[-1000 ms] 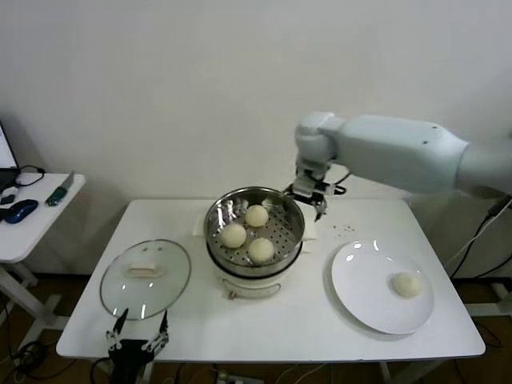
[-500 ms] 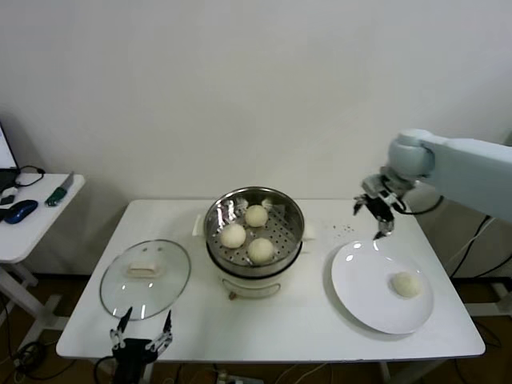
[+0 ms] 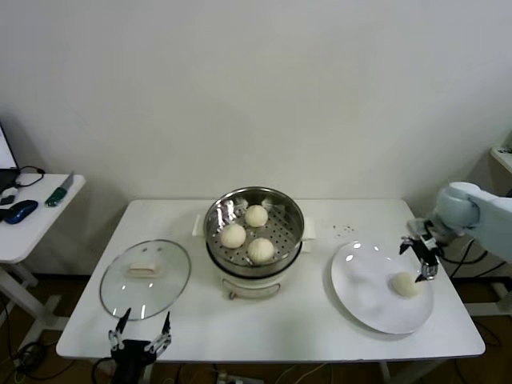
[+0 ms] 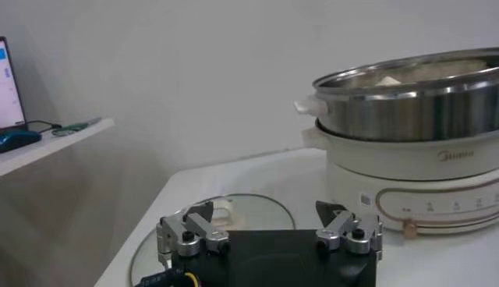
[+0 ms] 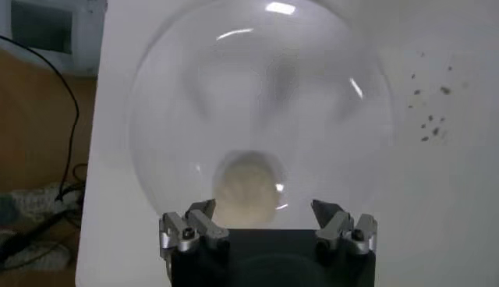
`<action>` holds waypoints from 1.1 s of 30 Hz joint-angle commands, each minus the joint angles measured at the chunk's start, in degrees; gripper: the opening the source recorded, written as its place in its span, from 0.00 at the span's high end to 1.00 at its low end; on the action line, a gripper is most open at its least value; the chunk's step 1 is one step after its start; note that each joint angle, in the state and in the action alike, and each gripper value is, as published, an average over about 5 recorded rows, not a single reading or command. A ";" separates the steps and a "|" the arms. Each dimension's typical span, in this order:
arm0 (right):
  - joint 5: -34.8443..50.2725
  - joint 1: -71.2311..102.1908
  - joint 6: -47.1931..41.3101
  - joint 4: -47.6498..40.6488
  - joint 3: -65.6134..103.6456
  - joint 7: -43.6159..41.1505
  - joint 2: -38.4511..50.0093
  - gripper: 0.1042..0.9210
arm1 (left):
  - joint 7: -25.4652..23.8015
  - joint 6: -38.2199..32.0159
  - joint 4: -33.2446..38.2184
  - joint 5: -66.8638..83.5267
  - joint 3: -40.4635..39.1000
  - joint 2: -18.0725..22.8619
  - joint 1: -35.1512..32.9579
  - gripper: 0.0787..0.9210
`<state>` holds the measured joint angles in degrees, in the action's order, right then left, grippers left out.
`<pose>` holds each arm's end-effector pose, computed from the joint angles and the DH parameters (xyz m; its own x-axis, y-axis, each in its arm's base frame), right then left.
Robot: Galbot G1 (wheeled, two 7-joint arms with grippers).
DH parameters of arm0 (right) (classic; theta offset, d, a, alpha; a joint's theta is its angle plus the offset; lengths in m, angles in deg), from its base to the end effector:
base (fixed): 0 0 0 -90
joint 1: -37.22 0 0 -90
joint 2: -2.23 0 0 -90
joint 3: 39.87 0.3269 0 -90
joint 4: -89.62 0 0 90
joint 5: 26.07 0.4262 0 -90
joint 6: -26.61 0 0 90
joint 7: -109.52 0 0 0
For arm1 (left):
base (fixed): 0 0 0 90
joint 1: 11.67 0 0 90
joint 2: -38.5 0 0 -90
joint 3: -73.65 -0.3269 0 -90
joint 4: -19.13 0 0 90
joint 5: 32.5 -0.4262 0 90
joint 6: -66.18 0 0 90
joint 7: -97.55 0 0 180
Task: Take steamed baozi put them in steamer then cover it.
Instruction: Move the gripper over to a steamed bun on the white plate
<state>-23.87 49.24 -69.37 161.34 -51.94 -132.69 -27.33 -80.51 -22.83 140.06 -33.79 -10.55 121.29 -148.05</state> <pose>0.5413 -0.2054 -0.2018 -0.0824 0.0197 0.9964 -0.9914 -0.1032 -0.0799 0.1768 0.0502 -0.3339 -0.9615 -0.0579 0.2686 -0.0061 0.9818 0.1899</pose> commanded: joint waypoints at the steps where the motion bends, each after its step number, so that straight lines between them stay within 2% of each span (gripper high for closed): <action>1: -4.89 14.37 -0.17 -3.51 12.38 0.89 1.11 0.12 | 0.02 0.08 0.01 -0.33 -0.01 0.12 -0.10 0.12; 25: -8.58 19.08 2.27 -9.25 18.01 3.22 -4.21 0.12 | 0.06 0.16 -0.48 -0.80 -0.10 0.20 -0.15 0.12; 33: -7.03 17.72 1.85 -8.97 16.79 2.27 -3.82 0.23 | 0.10 0.01 -0.34 -0.72 -0.13 0.31 -0.43 0.12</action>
<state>-31.12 66.60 -67.45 152.68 -35.54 -130.17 -31.06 -80.39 -22.77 139.65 -34.64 -10.72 121.57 -148.39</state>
